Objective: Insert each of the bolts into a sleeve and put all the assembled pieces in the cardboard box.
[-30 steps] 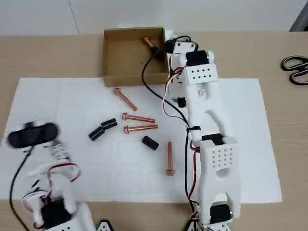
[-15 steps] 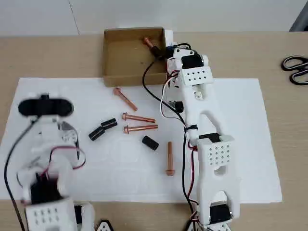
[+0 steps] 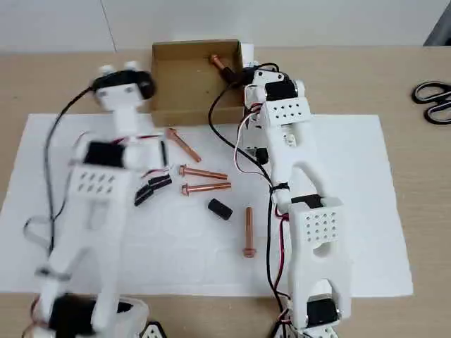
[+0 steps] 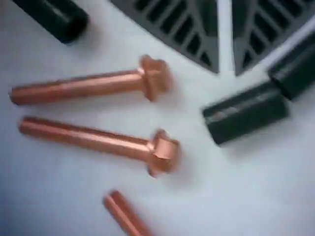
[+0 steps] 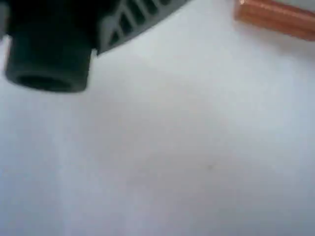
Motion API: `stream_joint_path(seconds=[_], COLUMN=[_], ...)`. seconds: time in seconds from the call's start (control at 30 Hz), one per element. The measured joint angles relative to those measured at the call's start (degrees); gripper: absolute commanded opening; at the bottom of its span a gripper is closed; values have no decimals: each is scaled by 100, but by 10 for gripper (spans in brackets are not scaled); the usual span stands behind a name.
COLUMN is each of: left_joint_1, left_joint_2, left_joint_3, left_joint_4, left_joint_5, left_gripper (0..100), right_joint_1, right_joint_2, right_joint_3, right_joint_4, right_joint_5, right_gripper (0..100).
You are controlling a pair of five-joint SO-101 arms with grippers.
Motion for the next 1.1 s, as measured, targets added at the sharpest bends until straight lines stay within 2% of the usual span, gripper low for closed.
stream_joint_path(seconds=[0.2, 0.37, 0.8, 0.93, 1.1], left_joint_1=[114, 158, 158, 158, 158], left_joint_2=[1407, 1996, 2066, 2066, 2066], left_joint_3=[-1503, -2171, -2338, -2338, -2338], left_joint_4=[615, 677, 677, 677, 677], left_joint_5=[290, 475, 510, 510, 510], left_gripper=[15, 15, 15, 15, 15], right_joint_1=[-44, -35, -97, -132, -229], right_joint_2=[0, 53, 615, 624, 668], right_joint_3=[0, 0, -26, -26, -44], right_joint_4=[0, 0, -35, -44, -62], right_joint_5=[158, 158, 193, 193, 193], right_gripper=[102, 104, 106, 147, 151])
